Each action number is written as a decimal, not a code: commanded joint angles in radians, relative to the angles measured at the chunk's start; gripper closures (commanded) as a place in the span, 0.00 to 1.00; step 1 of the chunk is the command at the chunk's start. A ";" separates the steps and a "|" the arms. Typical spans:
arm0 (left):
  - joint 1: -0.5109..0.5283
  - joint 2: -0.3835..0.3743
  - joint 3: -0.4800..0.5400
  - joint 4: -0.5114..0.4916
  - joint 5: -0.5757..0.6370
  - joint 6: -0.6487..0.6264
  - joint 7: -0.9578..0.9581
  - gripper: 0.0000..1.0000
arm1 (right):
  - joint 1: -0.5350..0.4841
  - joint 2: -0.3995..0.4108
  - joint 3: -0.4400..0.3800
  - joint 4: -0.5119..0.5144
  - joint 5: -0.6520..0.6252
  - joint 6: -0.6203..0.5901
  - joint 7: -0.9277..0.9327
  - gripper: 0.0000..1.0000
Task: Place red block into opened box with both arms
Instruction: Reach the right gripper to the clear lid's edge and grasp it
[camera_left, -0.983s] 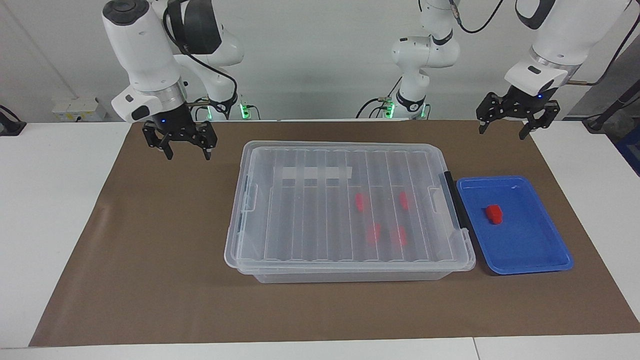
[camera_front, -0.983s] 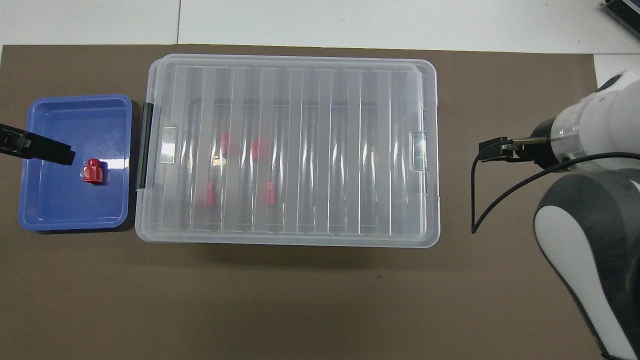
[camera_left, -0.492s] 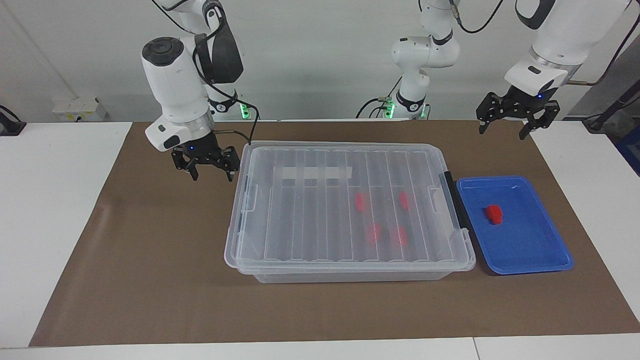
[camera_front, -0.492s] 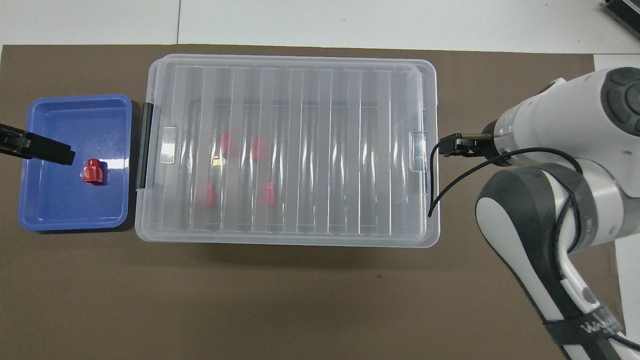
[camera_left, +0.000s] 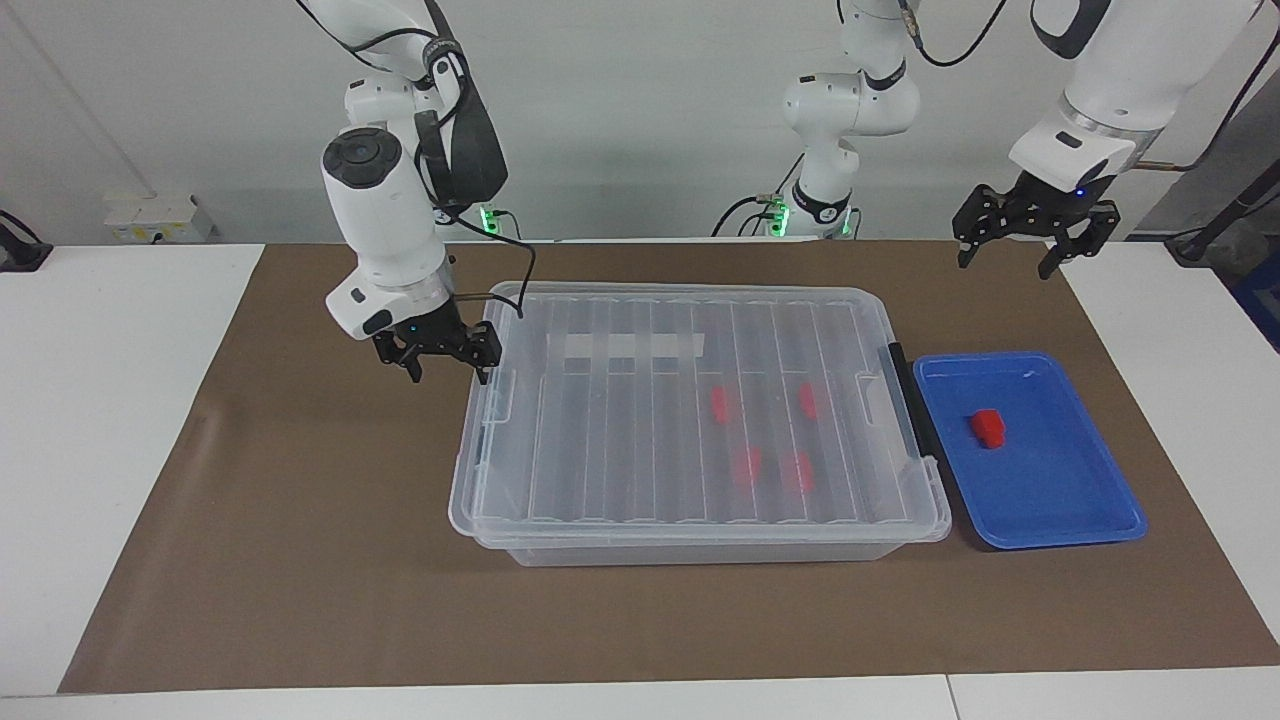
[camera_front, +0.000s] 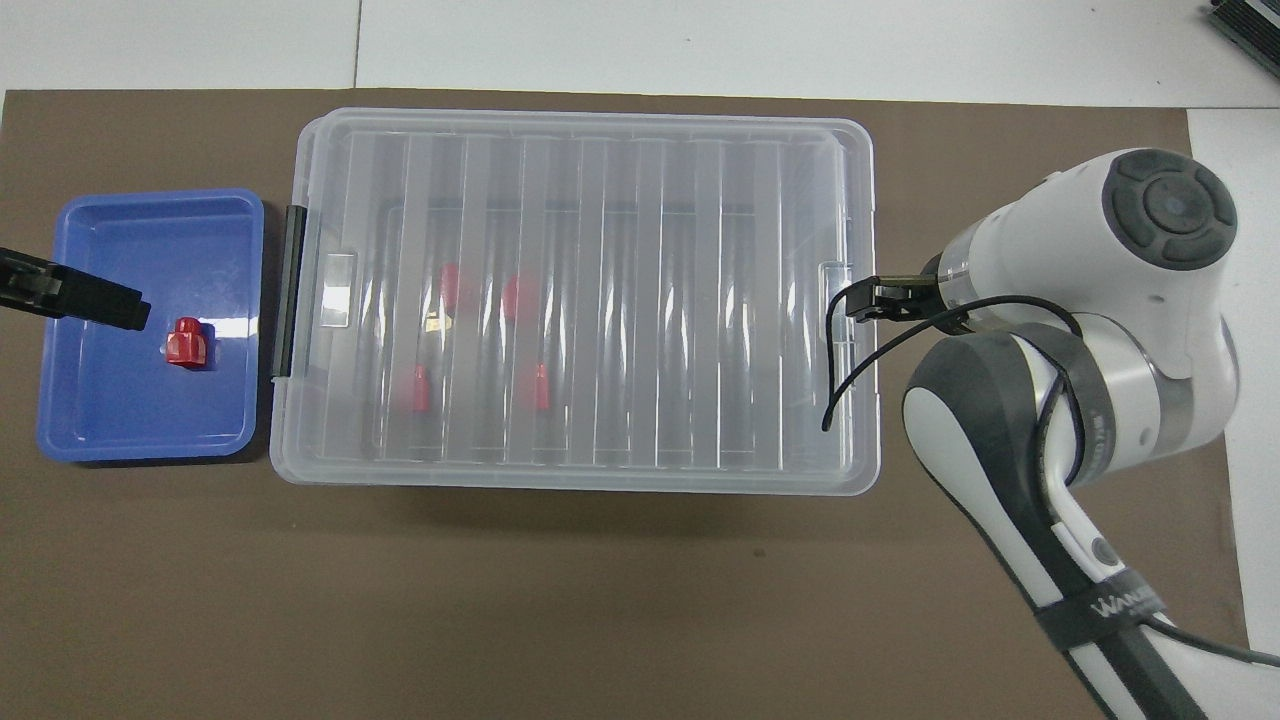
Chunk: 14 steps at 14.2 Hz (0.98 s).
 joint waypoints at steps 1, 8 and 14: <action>0.001 -0.025 0.000 -0.026 0.017 -0.005 -0.002 0.00 | -0.003 -0.017 0.000 -0.037 0.018 0.022 0.002 0.04; 0.001 -0.025 0.000 -0.026 0.017 -0.005 -0.002 0.00 | -0.017 -0.013 -0.001 -0.045 0.018 0.037 -0.039 0.04; 0.001 -0.025 0.000 -0.026 0.017 -0.005 -0.002 0.00 | -0.095 -0.016 -0.001 -0.040 0.017 0.005 -0.185 0.04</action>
